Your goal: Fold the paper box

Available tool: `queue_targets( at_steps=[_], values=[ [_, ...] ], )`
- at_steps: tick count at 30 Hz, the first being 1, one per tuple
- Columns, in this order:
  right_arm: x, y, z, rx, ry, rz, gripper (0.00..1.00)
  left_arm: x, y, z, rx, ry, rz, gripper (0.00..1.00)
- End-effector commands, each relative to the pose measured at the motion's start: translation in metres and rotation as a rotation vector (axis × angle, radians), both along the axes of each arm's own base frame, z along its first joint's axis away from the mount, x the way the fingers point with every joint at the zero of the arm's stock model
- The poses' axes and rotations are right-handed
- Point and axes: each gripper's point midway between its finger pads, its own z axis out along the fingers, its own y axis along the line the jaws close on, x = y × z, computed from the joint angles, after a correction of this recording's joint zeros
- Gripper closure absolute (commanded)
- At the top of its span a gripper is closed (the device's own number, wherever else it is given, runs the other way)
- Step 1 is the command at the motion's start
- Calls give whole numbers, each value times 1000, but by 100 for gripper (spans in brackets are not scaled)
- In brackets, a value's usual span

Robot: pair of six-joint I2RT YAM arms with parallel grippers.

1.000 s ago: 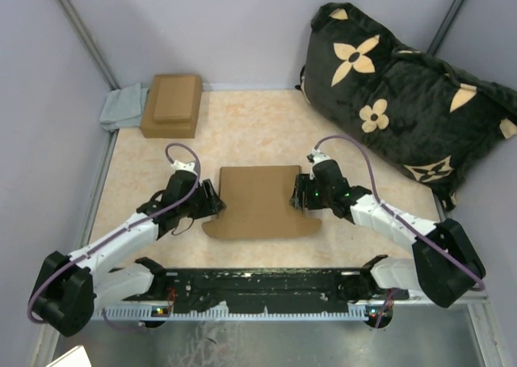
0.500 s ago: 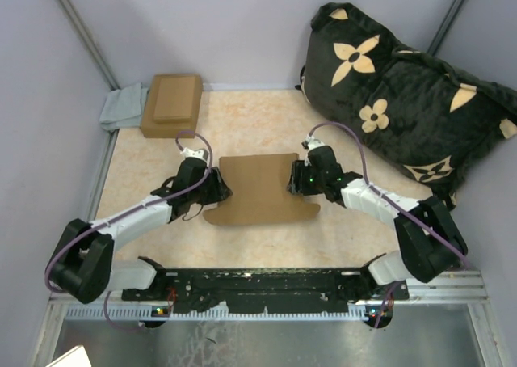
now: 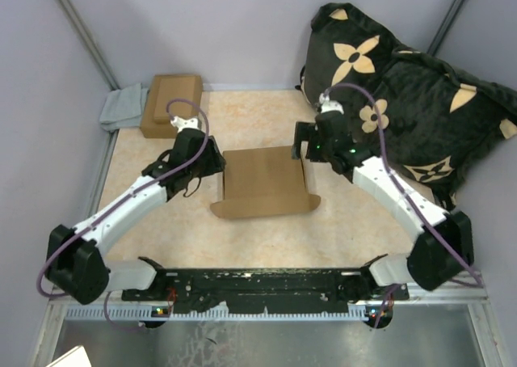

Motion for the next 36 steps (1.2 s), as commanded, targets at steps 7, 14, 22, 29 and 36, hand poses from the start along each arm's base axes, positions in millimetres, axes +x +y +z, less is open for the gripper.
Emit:
queue_targets(
  at_steps=[7, 14, 22, 29, 36],
  values=[
    [-83, -33, 7, 140, -43, -38, 6, -83, -14, -11, -207, -5, -240, 42],
    [-113, -28, -38, 168, 55, 30, 1, -111, 3, -35, -182, 31, -209, 23],
    [-111, -22, -43, 160, 51, 71, 1, -122, -17, -54, -162, 91, -254, 25],
    [-101, -14, -54, 135, 66, 90, 7, -120, -24, -63, -88, 114, -262, 26],
    [-95, -8, -62, 84, 76, 113, 10, -116, -21, -60, -42, 104, -255, 27]
  ],
)
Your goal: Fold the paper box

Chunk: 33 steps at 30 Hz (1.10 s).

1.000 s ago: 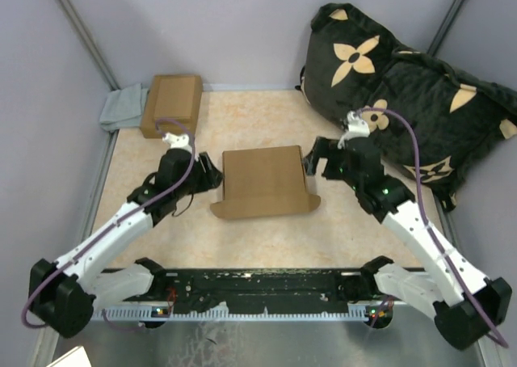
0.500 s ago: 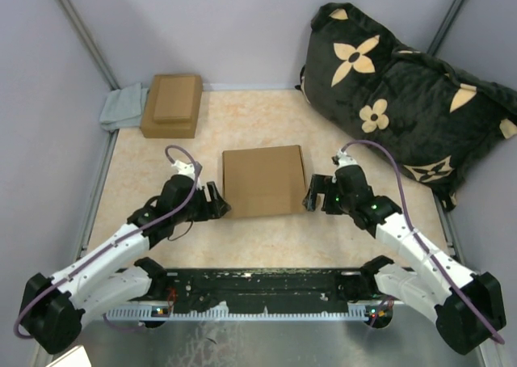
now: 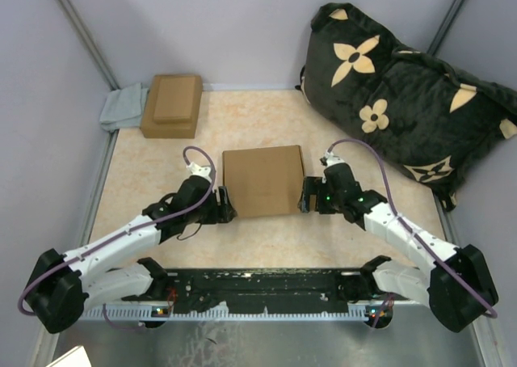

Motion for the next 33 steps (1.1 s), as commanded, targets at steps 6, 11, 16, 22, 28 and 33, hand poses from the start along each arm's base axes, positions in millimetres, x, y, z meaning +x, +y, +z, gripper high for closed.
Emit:
queue_targets(
  at_steps=[6, 11, 16, 22, 28, 33],
  values=[
    [22, 17, 21, 1, -95, 35, 11, 18, 2, 17, 56, -74, 22, 27],
    [25, 19, 20, -11, -95, 42, 12, 23, 6, 9, 113, -68, 26, 27],
    [29, 23, 20, -17, -99, 52, 13, 27, 5, 8, 133, -71, 20, 27],
    [30, 30, 17, -24, -94, 81, 15, 27, -1, 9, 117, -67, -4, 27],
    [26, 40, 13, -35, -89, 126, 17, 23, -9, 3, 95, -58, -37, 29],
    [25, 44, 13, -30, -89, 142, 18, 20, -11, -1, 90, -45, -52, 30]
  ],
)
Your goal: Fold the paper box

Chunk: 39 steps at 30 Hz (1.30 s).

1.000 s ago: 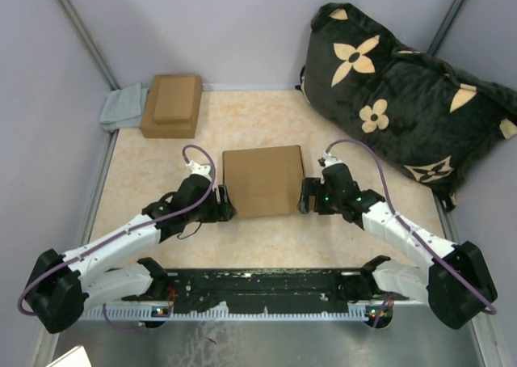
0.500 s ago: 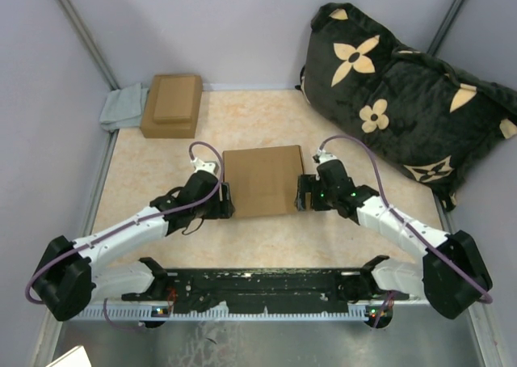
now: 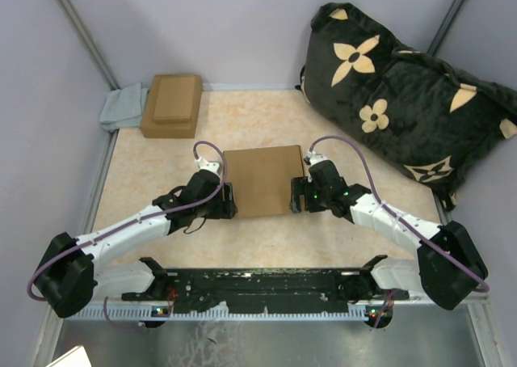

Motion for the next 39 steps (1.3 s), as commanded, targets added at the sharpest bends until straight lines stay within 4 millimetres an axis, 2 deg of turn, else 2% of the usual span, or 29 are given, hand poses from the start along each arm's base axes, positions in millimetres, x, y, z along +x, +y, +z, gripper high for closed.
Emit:
queue_targets(
  at_steps=[1, 13, 25, 39],
  values=[
    [17, 16, 26, 45, -85, 29, 19, 0, -11, 4, -31, -14, -39, 30],
    [4, 23, 39, 90, -32, 47, 26, -9, -31, 25, -125, 10, -121, 38],
    [0, 21, 44, 81, -2, 36, 27, -14, -30, 36, -115, 49, -119, 40],
    [1, 22, 56, 89, 11, 23, 28, -19, -32, 33, -106, 96, -128, 40]
  ],
)
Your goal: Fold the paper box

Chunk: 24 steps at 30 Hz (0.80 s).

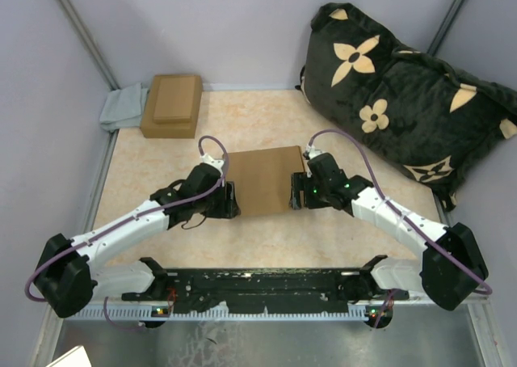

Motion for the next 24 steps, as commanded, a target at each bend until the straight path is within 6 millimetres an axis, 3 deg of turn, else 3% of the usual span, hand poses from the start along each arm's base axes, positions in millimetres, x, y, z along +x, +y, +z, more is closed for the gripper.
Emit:
queue_targets(
  at_steps=[1, 16, 24],
  values=[
    [8, 16, 32, 75, -52, 17, 28, -2, -12, 12, -47, 8, -29, 40],
    [8, 14, 33, 52, -38, 19, 27, -4, -17, 17, -65, 28, -34, 40],
    [8, 13, 23, 29, -35, 33, 30, -4, -14, 9, -47, 38, -18, 40]
  ],
)
